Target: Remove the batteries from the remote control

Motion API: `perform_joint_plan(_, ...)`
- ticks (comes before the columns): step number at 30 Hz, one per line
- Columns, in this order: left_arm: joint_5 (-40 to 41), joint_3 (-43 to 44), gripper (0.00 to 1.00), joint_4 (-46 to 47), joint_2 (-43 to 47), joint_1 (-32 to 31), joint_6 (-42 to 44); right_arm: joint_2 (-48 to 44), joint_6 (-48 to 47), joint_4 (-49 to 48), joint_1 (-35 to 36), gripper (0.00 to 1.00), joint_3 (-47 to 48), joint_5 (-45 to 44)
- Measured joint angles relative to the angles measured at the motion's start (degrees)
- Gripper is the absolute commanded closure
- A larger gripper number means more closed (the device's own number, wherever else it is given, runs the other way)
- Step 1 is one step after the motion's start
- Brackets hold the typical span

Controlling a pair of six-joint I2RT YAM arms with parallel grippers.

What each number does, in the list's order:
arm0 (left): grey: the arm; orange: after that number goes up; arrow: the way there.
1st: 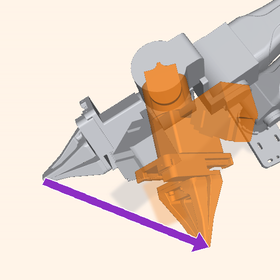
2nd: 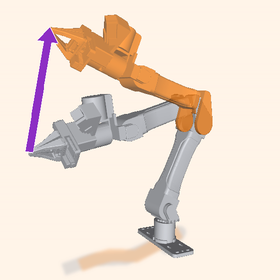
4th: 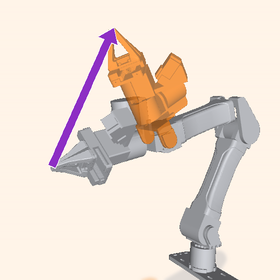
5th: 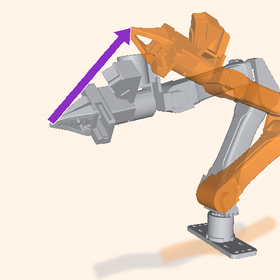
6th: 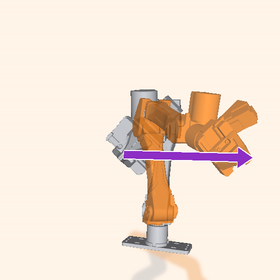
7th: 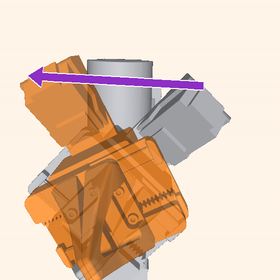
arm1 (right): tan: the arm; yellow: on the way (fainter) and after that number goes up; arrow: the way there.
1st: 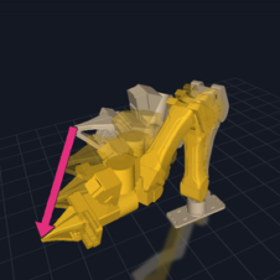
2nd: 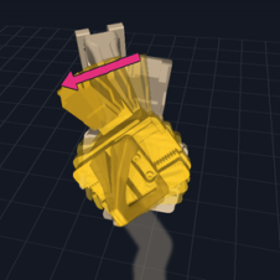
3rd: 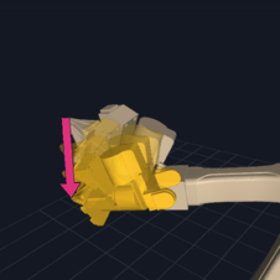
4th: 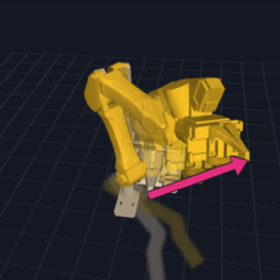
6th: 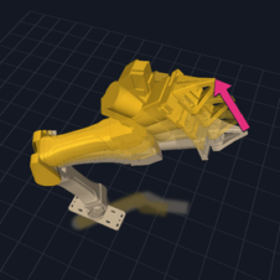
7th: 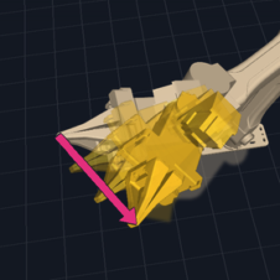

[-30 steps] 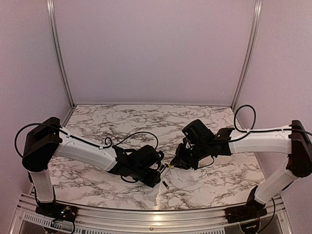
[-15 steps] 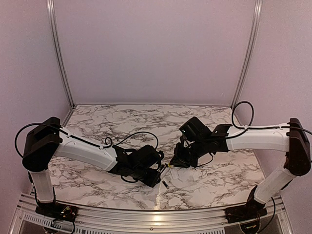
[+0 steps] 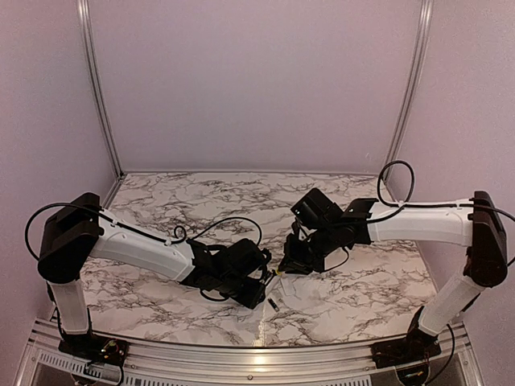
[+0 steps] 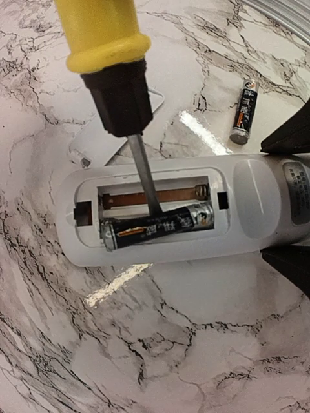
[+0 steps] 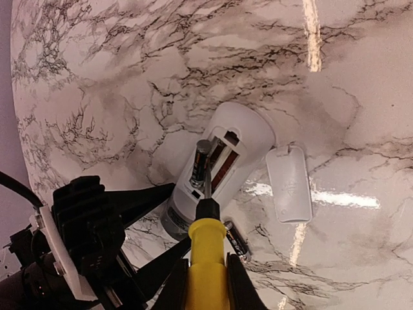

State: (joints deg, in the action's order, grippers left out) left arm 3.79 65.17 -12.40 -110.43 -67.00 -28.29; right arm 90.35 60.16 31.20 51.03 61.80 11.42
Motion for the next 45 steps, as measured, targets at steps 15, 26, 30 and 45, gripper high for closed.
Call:
perform_joint_plan(15, 0.04, 0.37, 0.62, -0.44, -0.17, 0.0, -0.92, 2.01, -3.74, 3.67, -0.13, 1.0, 3.72, 0.5)
perform_joint_plan(26, 0.07, 0.37, 0.62, -0.44, -0.17, 0.0, -0.98, 2.01, -4.57, 4.04, -0.22, 1.0, 4.07, 0.96)
perform_joint_plan(30, 0.04, 0.46, 0.62, -0.55, -0.17, 0.0, -0.96, 2.01, -4.72, 4.04, -0.22, 1.0, 4.07, 1.14)
perform_joint_plan(45, 0.07, 0.48, 0.49, -0.61, -0.2, 0.0, -0.85, 1.92, -6.21, 6.23, -0.92, 1.0, 6.29, 0.98)
